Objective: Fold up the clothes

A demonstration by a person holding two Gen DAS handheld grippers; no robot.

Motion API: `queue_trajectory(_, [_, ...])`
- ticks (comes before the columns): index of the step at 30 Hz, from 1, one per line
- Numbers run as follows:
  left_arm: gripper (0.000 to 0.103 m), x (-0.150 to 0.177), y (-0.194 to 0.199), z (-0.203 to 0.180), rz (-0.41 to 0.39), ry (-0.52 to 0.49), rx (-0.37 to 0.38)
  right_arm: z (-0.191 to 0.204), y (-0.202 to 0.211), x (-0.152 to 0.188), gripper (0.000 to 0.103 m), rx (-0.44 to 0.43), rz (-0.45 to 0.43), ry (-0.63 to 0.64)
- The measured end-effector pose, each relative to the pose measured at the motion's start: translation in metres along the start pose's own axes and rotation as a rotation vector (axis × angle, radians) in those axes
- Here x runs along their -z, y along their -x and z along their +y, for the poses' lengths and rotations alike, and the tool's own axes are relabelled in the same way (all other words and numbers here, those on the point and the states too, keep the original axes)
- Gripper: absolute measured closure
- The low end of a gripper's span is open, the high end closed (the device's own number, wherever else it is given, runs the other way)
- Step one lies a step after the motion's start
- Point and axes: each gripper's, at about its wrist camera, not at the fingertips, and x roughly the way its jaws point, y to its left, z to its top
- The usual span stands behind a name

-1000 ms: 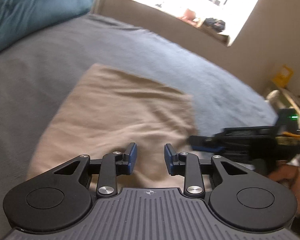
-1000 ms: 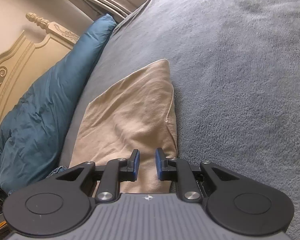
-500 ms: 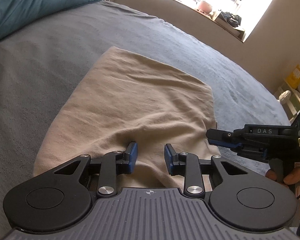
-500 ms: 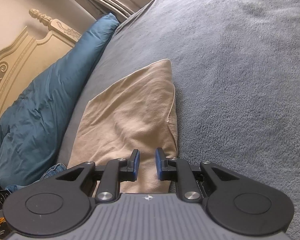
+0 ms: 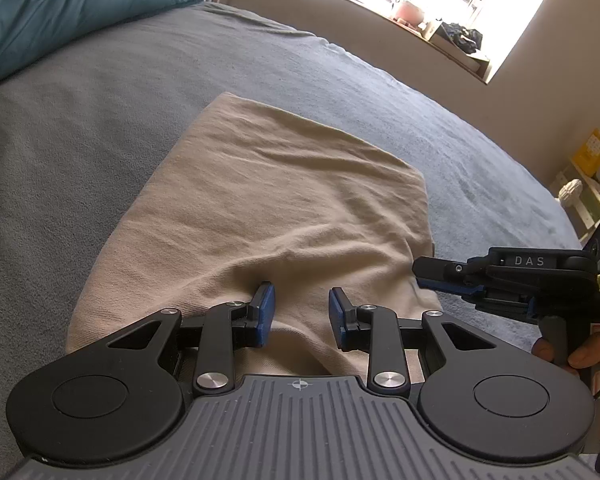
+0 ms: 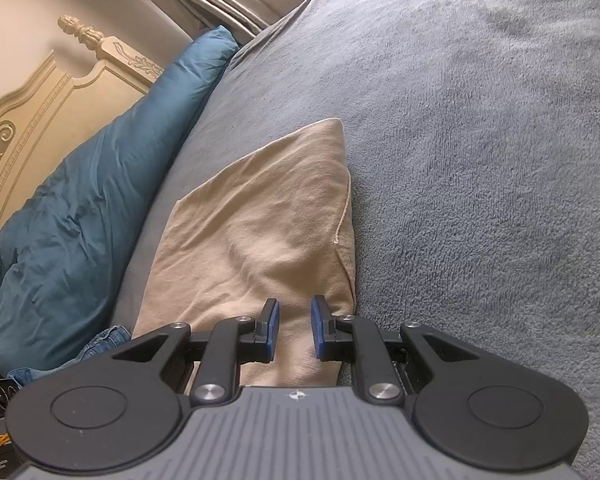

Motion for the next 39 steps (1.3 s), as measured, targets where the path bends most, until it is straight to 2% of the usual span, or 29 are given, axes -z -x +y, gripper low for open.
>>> queue_trajectory(15, [0.073,0.001,0.000,0.001,0.000,-0.003,-0.001,-0.001,0.001,-0.002,0.086,0.006,0.004,-0.008])
queue_trajectory(18, [0.073,0.002,0.000,0.001,0.001,-0.004,-0.001,0.004,0.006,-0.005,0.083,0.012,0.009,-0.007])
queue_trajectory(22, [0.073,0.002,0.000,0.001,0.004,-0.003,-0.003,0.022,0.023,-0.009,0.081,0.024,0.006,0.084])
queue_trajectory(27, [0.073,0.002,0.001,0.001,0.006,0.006,0.003,0.046,0.045,-0.002,0.081,-0.015,0.010,0.207])
queue_trajectory(30, [0.073,0.001,0.000,0.003,0.012,0.012,0.008,0.056,0.040,0.015,0.081,0.038,0.058,0.312])
queue_trajectory(33, [0.073,0.001,-0.001,0.001,0.021,0.004,0.006,0.053,0.017,0.039,0.081,0.173,0.132,0.404])
queue_trajectory(36, [0.073,0.001,-0.001,0.000,0.019,-0.017,-0.002,0.062,0.022,0.043,0.080,0.189,0.114,0.462])
queue_trajectory(39, [0.073,0.002,-0.001,0.000,0.019,-0.019,-0.001,0.074,0.041,0.039,0.080,0.134,0.086,0.493])
